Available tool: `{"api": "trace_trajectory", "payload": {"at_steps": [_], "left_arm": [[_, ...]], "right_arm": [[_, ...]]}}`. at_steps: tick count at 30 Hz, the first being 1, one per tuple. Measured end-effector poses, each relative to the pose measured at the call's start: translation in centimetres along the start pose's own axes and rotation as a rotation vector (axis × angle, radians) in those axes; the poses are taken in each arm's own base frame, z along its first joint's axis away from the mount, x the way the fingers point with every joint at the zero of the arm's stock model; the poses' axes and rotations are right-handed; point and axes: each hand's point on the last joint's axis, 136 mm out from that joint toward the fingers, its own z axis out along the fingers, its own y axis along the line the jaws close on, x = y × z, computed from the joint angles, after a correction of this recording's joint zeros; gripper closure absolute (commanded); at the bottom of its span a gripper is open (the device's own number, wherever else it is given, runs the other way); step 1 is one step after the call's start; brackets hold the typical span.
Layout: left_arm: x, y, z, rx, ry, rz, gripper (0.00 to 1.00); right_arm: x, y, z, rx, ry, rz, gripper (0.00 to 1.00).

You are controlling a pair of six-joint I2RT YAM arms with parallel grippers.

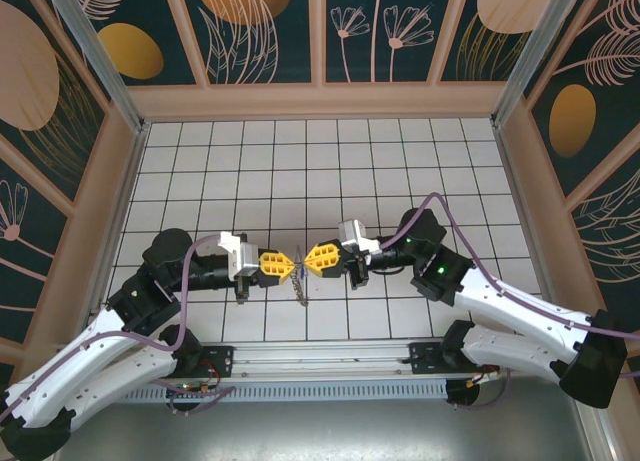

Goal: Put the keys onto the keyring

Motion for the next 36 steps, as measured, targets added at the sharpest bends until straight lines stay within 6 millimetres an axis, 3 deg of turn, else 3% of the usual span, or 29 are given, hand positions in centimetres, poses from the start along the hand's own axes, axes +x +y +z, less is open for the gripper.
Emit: {"api": "trace_trajectory", "payload": {"at_steps": [13, 36], "left_arm": [[0.01, 0.10, 0.00, -0.006, 0.001, 0.011, 1.00], [0.04, 0.21, 0.01, -0.012, 0.002, 0.014, 1.00]], "right_arm": [[-0.71, -0.23, -0.04, 0.018, 0.014, -0.010, 1.00], [0.00, -0.35, -0.20, 0.032, 0.075, 0.004, 1.00]]}}
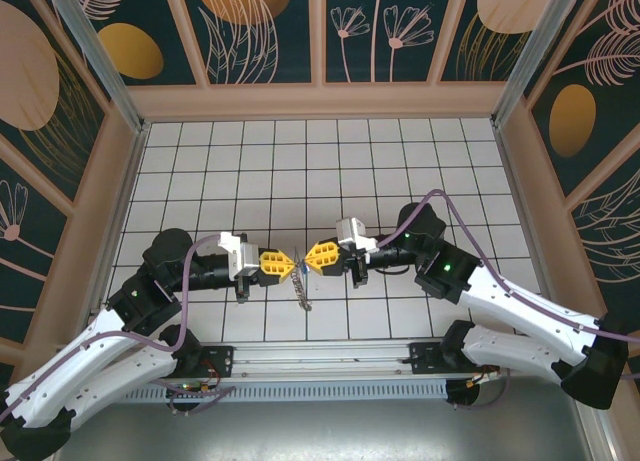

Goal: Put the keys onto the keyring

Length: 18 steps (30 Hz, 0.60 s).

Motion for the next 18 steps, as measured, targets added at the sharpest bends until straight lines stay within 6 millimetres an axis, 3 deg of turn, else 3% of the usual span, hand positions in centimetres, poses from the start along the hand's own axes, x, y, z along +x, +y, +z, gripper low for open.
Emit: {"api": "trace_trajectory", "payload": {"at_steps": [18], "left_arm": [[0.02, 0.06, 0.00, -0.003, 0.001, 0.001, 1.00]], "right_arm": [[-0.03, 0.07, -0.09, -0.004, 0.022, 0.004, 1.00]]}}
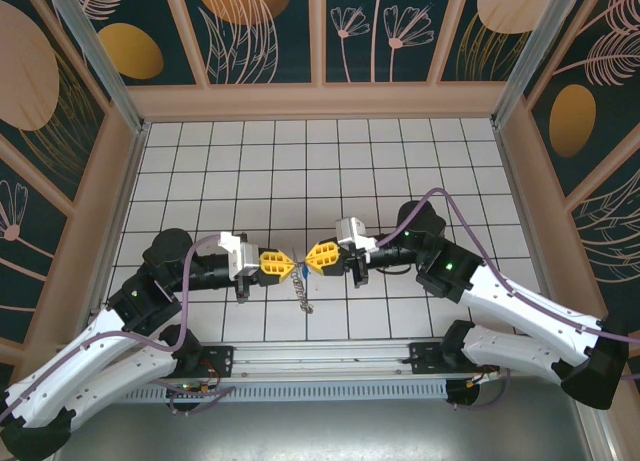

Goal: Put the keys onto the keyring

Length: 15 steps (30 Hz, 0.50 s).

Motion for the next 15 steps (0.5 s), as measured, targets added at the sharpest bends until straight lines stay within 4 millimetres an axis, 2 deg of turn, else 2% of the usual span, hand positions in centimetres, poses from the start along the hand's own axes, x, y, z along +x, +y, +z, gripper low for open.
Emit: {"api": "trace_trajectory", "payload": {"at_steps": [15], "left_arm": [[0.03, 0.20, 0.00, -0.011, 0.001, 0.002, 1.00]], "right_arm": [[-0.01, -0.07, -0.18, -0.007, -0.002, 0.008, 1.00]]}}
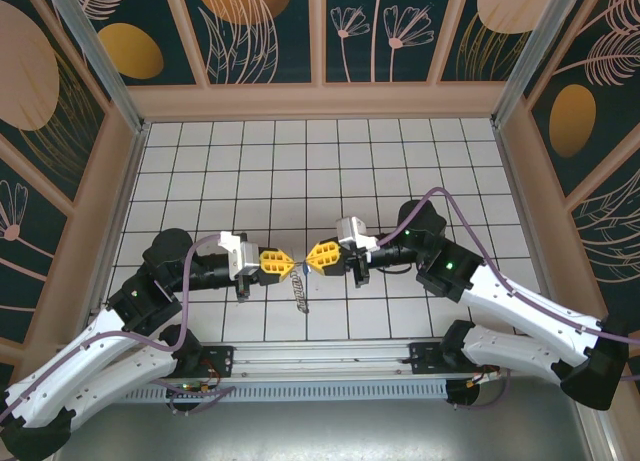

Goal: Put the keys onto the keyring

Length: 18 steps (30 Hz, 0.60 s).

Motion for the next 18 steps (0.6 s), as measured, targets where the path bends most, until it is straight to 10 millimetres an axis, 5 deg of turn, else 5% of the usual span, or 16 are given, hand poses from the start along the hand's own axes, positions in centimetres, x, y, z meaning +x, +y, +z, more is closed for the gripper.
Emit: {"api": "trace_trajectory", "payload": {"at_steps": [18], "left_arm": [[-0.01, -0.01, 0.00, 0.000, 0.000, 0.000, 1.00]], "right_arm": [[-0.26, -0.17, 0.11, -0.019, -0.018, 0.031, 1.00]]}}
